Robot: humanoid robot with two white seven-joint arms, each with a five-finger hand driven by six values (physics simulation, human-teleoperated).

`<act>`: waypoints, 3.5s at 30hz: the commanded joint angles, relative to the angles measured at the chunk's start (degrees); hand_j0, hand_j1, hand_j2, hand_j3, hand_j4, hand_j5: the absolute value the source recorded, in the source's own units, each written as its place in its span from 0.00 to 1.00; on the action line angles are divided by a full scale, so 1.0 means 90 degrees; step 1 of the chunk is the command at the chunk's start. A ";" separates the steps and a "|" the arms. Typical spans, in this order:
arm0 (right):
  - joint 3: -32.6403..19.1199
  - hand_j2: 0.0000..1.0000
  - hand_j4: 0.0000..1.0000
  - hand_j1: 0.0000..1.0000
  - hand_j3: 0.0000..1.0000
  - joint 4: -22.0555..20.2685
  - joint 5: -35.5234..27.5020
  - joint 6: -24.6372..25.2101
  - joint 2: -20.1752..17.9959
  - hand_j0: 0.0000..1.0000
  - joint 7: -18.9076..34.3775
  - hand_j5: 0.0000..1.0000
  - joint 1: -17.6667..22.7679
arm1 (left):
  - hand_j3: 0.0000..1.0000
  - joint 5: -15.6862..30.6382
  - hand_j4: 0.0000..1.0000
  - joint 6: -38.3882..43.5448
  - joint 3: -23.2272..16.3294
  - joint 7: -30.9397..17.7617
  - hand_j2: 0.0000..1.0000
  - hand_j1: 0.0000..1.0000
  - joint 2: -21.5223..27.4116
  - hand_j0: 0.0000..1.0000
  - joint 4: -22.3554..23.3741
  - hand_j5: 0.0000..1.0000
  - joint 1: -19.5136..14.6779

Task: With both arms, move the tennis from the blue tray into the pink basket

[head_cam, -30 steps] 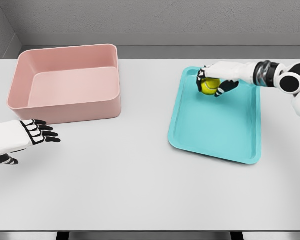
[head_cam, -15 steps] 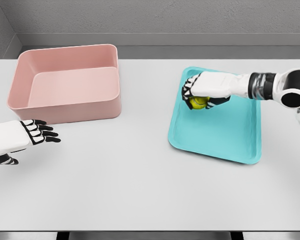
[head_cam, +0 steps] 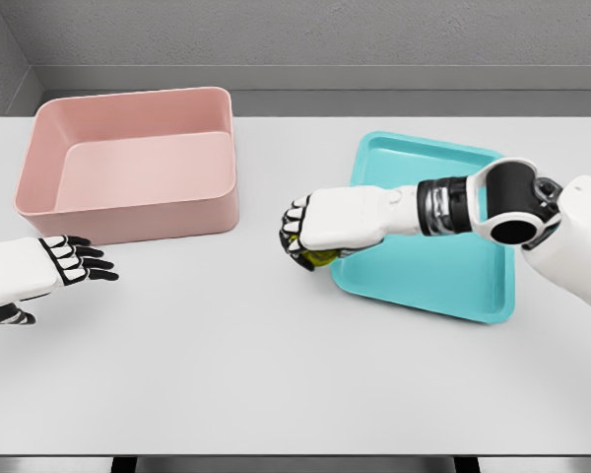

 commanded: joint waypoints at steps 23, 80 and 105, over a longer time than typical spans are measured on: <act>0.0831 0.29 0.29 0.29 0.29 0.1579 0.0756 0.0254 0.2593 0.29 0.0006 0.29 -0.0127 | 1.00 0.0023 1.00 0.0006 0.0000 0.0003 1.00 1.00 0.0002 1.00 0.0017 1.00 0.0000; -0.5926 1.00 1.00 1.00 1.00 -0.0834 -0.1110 0.0027 0.0103 1.00 0.0006 1.00 0.3017 | 1.00 -0.0533 1.00 0.0006 -0.0039 -0.0222 1.00 1.00 -0.1043 1.00 0.0115 1.00 -0.0166; -0.7186 1.00 1.00 1.00 1.00 -0.0755 -0.1100 0.0027 0.0444 1.00 0.0006 1.00 0.4922 | 1.00 -0.0943 1.00 0.0006 -0.1074 -0.0232 1.00 1.00 -0.1815 1.00 0.0056 1.00 -0.1377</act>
